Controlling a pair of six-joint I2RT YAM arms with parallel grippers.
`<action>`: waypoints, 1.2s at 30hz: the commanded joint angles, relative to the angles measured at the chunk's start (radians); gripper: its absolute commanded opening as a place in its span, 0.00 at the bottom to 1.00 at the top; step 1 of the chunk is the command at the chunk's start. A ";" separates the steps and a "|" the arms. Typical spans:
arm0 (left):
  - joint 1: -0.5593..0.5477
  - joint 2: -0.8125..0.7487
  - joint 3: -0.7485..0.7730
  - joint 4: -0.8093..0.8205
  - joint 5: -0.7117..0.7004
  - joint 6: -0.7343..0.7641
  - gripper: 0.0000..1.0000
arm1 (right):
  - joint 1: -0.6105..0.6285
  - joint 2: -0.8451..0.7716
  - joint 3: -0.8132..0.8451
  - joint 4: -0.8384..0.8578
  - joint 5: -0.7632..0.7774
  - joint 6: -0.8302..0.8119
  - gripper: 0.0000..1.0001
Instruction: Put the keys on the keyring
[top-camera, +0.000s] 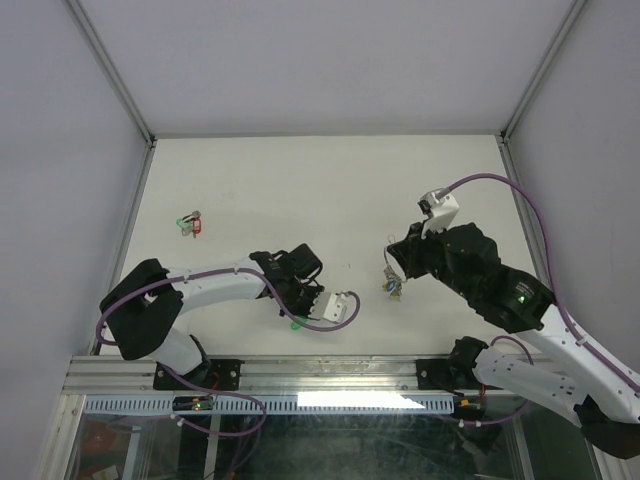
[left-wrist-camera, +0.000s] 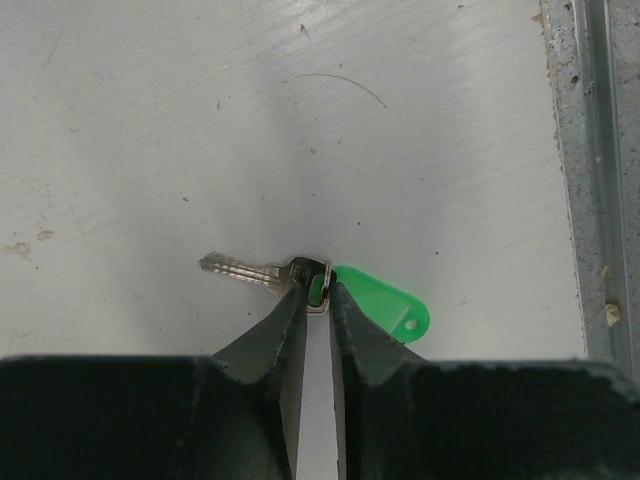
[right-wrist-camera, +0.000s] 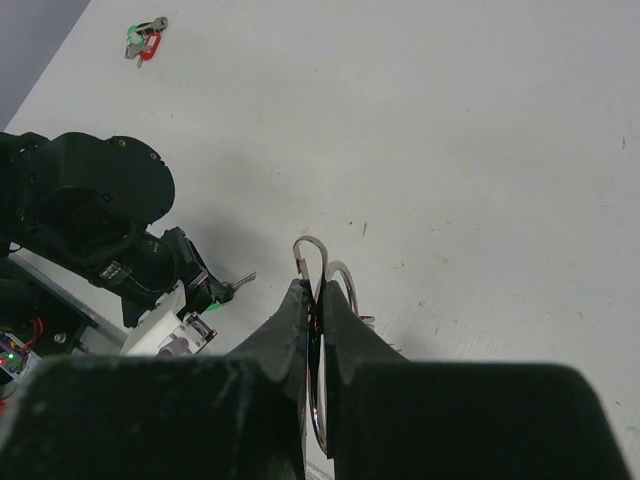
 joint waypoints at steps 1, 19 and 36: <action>0.011 0.010 0.027 0.000 0.029 0.018 0.10 | -0.004 -0.020 0.012 0.042 0.021 -0.002 0.00; 0.011 -0.235 0.066 0.214 -0.315 -0.490 0.00 | -0.004 -0.026 0.013 0.052 -0.009 -0.061 0.00; 0.008 -0.407 0.221 0.144 -0.249 -0.742 0.00 | -0.004 0.159 0.114 0.054 -0.392 -0.163 0.00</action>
